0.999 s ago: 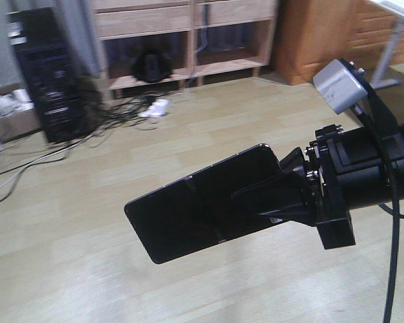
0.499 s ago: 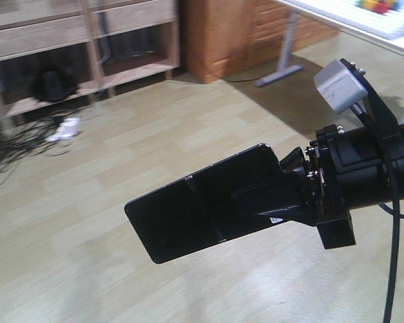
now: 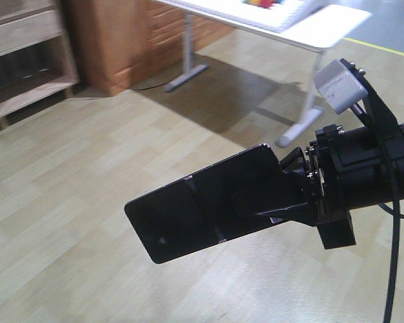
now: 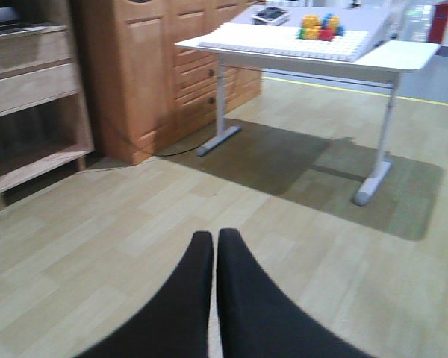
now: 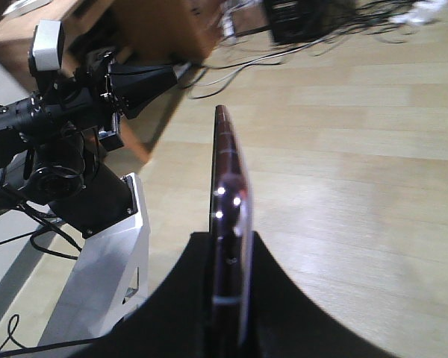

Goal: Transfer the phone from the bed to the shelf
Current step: 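Carry the phone in the right gripper toward the white desk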

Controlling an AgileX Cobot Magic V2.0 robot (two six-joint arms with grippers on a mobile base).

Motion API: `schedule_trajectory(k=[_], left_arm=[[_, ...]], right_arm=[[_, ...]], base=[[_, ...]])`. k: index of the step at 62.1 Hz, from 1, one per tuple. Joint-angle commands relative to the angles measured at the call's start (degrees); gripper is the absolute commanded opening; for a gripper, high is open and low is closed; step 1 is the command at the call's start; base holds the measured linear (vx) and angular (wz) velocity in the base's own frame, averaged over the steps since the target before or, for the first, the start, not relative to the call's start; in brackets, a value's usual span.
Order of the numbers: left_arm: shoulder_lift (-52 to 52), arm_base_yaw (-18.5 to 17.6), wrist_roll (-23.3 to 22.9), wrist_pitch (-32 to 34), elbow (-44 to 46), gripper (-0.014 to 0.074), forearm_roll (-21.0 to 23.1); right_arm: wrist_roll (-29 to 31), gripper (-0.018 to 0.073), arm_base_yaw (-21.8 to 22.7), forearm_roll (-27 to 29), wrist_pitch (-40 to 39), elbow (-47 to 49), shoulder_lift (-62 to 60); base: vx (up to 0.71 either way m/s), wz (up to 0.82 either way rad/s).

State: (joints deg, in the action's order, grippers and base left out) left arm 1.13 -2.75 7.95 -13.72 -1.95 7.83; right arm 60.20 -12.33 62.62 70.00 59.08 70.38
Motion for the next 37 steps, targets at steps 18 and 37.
schedule_trajectory(k=[18, 37], left_arm=[[0.3, -0.2, -0.2, 4.2, -0.2, 0.0001, 0.5], [0.3, -0.2, -0.2, 4.2, -0.2, 0.0001, 0.5]], right_arm=[[0.4, -0.0001, 0.1, 5.4, 4.0, 1.5, -1.5], [0.4, -0.0001, 0.1, 5.4, 4.0, 1.5, -1.5]], base=[[0.23, -0.56], [0.23, -0.53]])
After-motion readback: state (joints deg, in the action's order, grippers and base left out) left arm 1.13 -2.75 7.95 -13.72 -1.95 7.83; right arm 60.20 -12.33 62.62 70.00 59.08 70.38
